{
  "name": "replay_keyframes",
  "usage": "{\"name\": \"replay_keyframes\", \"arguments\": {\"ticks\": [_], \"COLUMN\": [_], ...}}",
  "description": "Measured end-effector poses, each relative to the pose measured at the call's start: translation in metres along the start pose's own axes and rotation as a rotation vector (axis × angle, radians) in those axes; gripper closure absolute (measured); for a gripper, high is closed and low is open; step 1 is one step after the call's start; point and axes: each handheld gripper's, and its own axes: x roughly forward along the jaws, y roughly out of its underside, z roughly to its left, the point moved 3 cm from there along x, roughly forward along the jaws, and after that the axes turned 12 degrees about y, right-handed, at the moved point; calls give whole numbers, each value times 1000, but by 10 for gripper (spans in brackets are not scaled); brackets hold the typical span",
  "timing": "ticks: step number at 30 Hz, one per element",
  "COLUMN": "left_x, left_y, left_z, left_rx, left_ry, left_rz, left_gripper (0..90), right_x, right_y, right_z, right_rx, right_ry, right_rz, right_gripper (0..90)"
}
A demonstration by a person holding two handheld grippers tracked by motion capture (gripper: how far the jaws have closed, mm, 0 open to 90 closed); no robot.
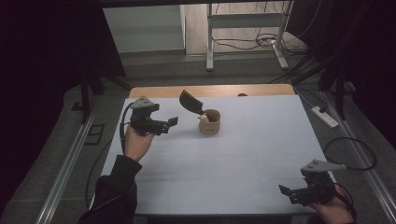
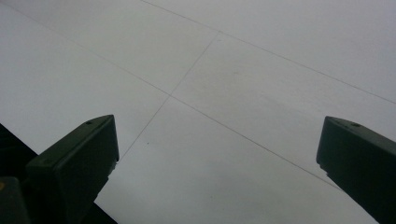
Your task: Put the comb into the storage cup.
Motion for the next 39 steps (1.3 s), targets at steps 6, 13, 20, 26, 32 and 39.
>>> {"name": "replay_keyframes", "arguments": {"ticks": [6,13,20,26,32,39], "left_x": [-2,-4,-2,2,3,-3], "left_y": [8,15,27,34,39,44], "left_z": [-3,-5,-8,-11,-16,-21], "left_rx": [19,13,8,24,28,8], "left_ry": [0,6,6,6,7,7], "left_rz": [2,-24,-31,-20,-9,-7], "left_gripper": [0,0,0,0,0,0], "right_x": [0,0,0,-1,-1,-1], "right_y": [0,0,0,0,0,0], "right_z": [1,1,1,1,1,1], "right_rx": [-5,-8,-7,-4,-5,-6], "right_ry": [4,6,6,3,2,2], "right_rz": [0,2,1,-1,-1,-6], "right_gripper": [0,0,0,0,0,0]}}
